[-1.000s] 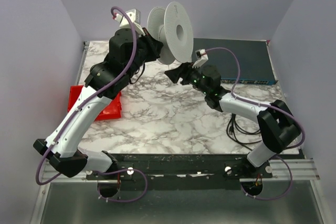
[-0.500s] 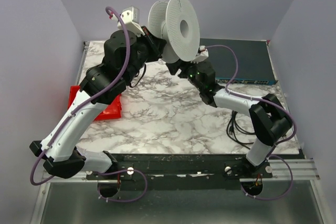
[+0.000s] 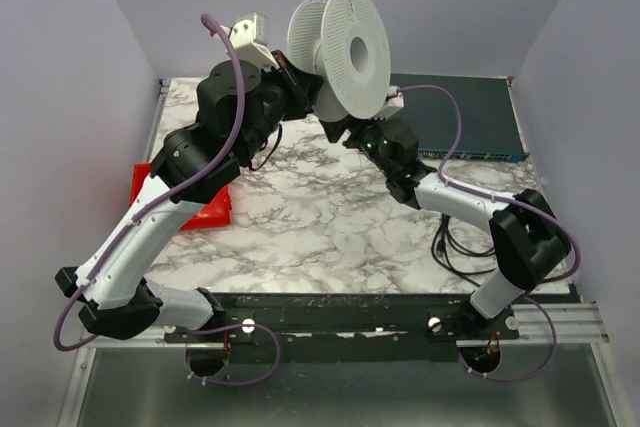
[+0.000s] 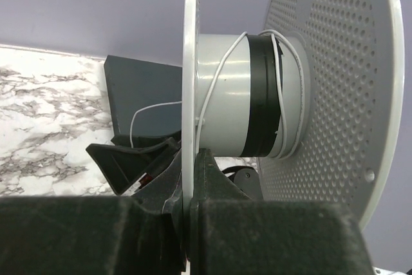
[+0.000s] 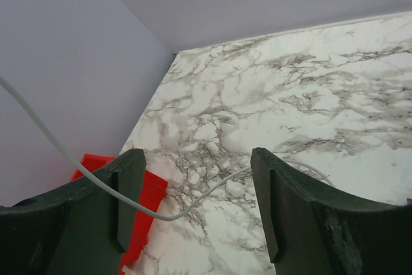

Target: Wrap the cables

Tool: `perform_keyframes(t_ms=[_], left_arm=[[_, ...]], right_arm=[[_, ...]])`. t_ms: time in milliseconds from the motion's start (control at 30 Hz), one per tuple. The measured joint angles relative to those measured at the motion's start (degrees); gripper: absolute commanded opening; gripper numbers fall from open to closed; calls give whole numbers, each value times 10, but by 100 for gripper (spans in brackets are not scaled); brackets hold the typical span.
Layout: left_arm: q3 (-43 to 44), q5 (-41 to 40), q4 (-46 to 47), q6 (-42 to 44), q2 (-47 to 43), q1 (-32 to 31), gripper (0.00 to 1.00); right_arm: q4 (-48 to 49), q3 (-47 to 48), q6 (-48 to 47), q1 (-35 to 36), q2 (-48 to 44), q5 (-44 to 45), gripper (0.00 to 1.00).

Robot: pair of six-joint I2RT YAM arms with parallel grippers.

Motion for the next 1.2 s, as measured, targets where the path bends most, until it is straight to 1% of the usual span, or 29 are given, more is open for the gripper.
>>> perform_keyframes(t_ms=[300, 367, 400, 467, 500, 600, 700, 833, 900, 1067, 1200], left_arm=[[0, -9, 0, -1, 0, -21, 0], [1, -11, 0, -2, 0, -24, 0], [1, -12, 0, -2, 0, -26, 0], [5, -12, -3, -2, 0, -27, 0], [7, -12, -3, -2, 0, -27, 0], [10, -12, -3, -2, -1, -27, 0], [12, -13, -2, -2, -1, -27, 0], [13, -20, 0, 2, -1, -28, 0], [13, -30, 4, 9, 0, -27, 0], [14, -75, 20, 36, 4, -27, 0], [14, -111, 37, 56, 18, -17, 0]], right_arm=[[14, 7, -10, 1, 8, 1, 72], [16, 16, -10, 2, 14, 3, 70], [17, 20, -11, 2, 17, 4, 67], [17, 29, -13, 2, 21, 4, 59], [17, 34, -14, 2, 23, 3, 53], [17, 55, -10, 2, 35, -15, 38], [18, 66, 4, 2, 44, -61, 29], [23, 64, 38, 2, 52, -142, 14], [30, 55, 55, 4, 53, -178, 9], [33, -2, 85, 21, 41, -236, 2], [-3, -35, 94, 43, 9, -256, 1]])
